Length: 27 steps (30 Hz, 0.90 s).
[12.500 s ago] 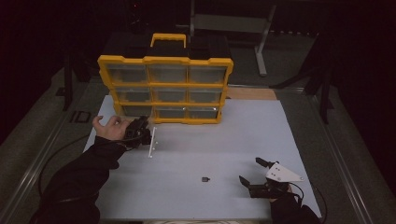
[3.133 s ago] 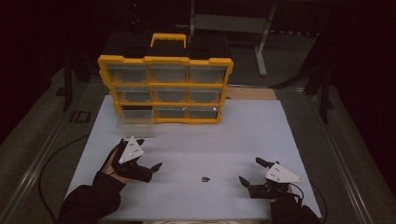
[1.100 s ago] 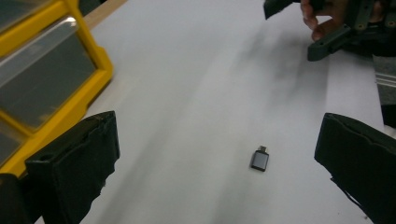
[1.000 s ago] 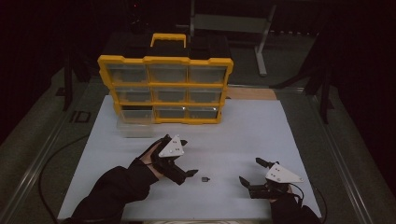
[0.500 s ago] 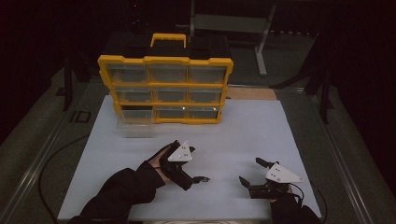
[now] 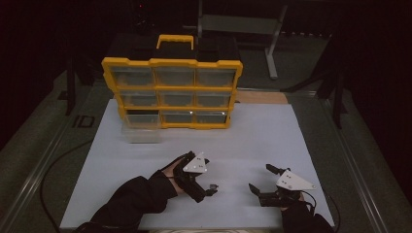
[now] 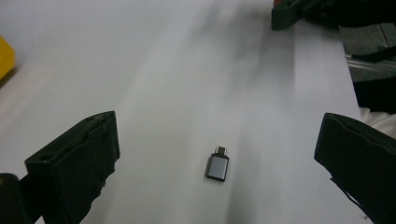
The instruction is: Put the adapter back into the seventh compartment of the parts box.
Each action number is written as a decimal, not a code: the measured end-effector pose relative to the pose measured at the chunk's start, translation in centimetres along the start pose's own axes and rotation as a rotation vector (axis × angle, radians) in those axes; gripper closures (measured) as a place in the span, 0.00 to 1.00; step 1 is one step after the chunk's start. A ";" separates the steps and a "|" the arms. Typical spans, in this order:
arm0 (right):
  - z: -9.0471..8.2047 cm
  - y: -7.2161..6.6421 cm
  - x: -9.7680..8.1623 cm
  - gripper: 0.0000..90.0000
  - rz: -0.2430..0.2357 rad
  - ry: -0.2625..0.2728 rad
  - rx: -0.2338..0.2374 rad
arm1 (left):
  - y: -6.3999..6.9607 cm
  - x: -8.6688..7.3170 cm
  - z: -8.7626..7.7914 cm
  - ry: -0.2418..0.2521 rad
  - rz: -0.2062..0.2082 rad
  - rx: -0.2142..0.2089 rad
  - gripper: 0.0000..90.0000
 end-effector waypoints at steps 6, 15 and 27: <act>0.0 0.0 0.0 0.09 -0.003 -0.002 0.000 | 0.0 -0.4 1.0 -0.019 0.004 -0.015 0.01; 0.0 0.0 0.0 0.09 -0.001 -0.001 0.003 | -0.2 -1.0 2.3 -0.055 0.007 -0.011 0.05; 0.0 0.0 0.0 0.09 -0.002 -0.001 0.001 | -0.1 -1.9 3.5 -0.126 0.047 -0.009 0.24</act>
Point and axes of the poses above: each handheld gripper's, and its own axes: z roughly forward along the jaws, x roughly out of its top, y roughly to its right, the point moved 6 cm from there along z, roughly forward along the jaws, and after that the axes turned 8 degrees about -y, right-handed, at the moved point
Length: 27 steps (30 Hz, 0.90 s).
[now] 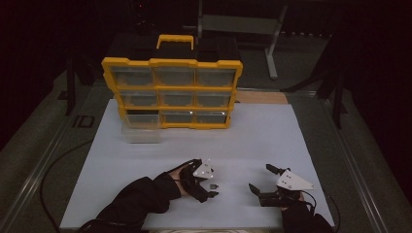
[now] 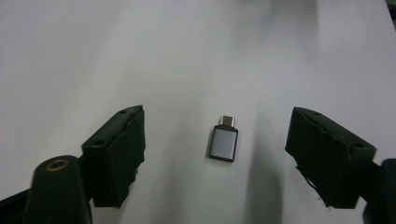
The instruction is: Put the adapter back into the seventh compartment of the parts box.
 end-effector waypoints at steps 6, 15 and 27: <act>0.0 0.0 0.0 0.09 0.000 0.000 0.000 | 0.1 -0.2 0.4 -0.032 0.003 -0.006 0.34; 0.0 0.0 0.0 0.09 0.000 0.000 0.001 | 0.1 -0.2 0.6 -0.046 0.009 -0.005 0.53; 0.0 0.0 0.0 0.09 -0.001 -0.001 0.001 | 0.2 0.0 0.9 -0.056 0.013 -0.028 0.73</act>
Point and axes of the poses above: each handheld gripper's, and its own axes: z roughly forward along the jaws, x roughly out of its top, y roughly to its right, the point moved 6 cm from there along z, roughly forward along the jaws, and after that the axes turned 8 degrees about -y, right-handed, at the moved point
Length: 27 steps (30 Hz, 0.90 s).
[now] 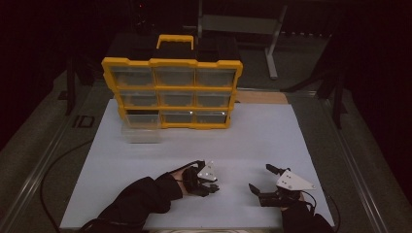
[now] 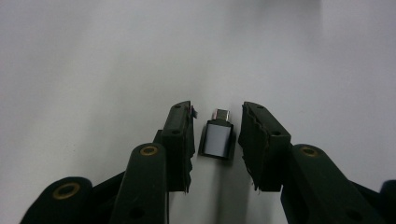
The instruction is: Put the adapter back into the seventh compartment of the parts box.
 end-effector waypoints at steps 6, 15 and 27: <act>0.0 0.0 0.0 0.09 -0.001 -0.001 0.001 | 0.1 0.1 0.1 -0.008 0.001 -0.014 0.84; 0.0 0.0 0.0 0.09 -0.002 -0.002 0.000 | 0.1 0.1 -0.1 -0.012 0.014 -0.008 0.85; 0.0 0.0 0.0 0.09 -0.002 0.000 -0.002 | -0.1 0.2 -1.7 -0.001 0.022 -0.001 0.85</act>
Point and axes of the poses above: each handheld gripper's, and its own axes: z roughly forward along the jaws, x roughly out of its top, y roughly to its right, the point moved 6 cm from there along z, roughly forward along the jaws, and after that the axes turned 8 degrees about -y, right-handed, at the moved point
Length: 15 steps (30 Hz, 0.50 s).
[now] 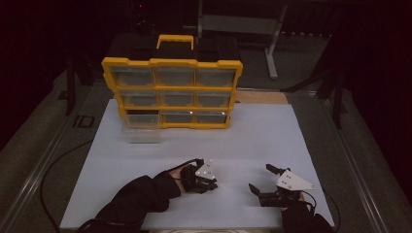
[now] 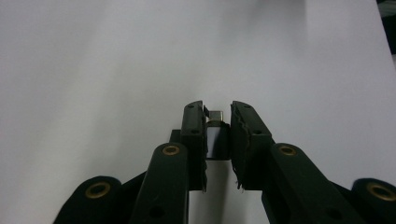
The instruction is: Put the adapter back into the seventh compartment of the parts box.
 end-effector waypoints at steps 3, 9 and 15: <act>0.0 0.0 0.0 0.09 -0.001 0.001 0.000 | -0.1 -0.1 -0.4 0.000 -0.003 0.004 0.85; 0.0 0.0 0.0 0.09 0.000 0.000 0.000 | -0.3 -0.3 -1.3 0.002 -0.008 0.013 0.85; 0.0 0.0 0.0 0.09 0.000 0.000 -0.001 | -0.6 -0.3 -2.3 0.002 -0.005 0.028 0.85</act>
Point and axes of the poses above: each handheld gripper's, and its own axes: z roughly forward along the jaws, x roughly out of its top, y roughly to its right, the point moved 6 cm from there along z, roughly forward along the jaws, and after that the axes turned 8 degrees about -y, right-handed, at the moved point
